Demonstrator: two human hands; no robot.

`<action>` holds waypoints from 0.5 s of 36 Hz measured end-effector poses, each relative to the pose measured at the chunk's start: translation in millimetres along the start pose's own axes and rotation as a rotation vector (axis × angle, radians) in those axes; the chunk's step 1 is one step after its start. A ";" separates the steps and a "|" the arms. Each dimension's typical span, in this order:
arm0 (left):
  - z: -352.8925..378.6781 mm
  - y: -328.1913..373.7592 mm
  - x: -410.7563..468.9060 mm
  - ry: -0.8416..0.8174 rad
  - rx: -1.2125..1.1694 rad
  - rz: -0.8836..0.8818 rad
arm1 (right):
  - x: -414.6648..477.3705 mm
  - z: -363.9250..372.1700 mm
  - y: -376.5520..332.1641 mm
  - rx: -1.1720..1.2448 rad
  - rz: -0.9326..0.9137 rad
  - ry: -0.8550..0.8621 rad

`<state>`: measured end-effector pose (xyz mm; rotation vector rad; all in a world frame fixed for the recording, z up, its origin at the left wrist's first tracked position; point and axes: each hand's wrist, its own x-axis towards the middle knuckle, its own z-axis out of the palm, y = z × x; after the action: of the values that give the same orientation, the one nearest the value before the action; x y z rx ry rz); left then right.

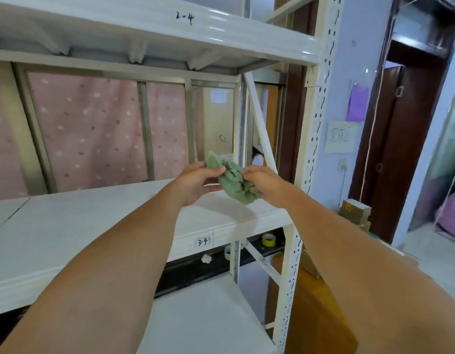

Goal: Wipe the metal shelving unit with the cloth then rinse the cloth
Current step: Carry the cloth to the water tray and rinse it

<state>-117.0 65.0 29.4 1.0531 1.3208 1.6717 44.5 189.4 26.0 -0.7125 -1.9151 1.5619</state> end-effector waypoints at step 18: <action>-139.8 75.5 -131.8 0.339 0.138 0.180 | -31.3 189.6 -67.8 0.081 -0.201 -0.124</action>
<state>-200.1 -120.6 65.1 1.0232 1.6160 1.9824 -72.0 25.5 58.9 -0.3834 -1.9334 1.5775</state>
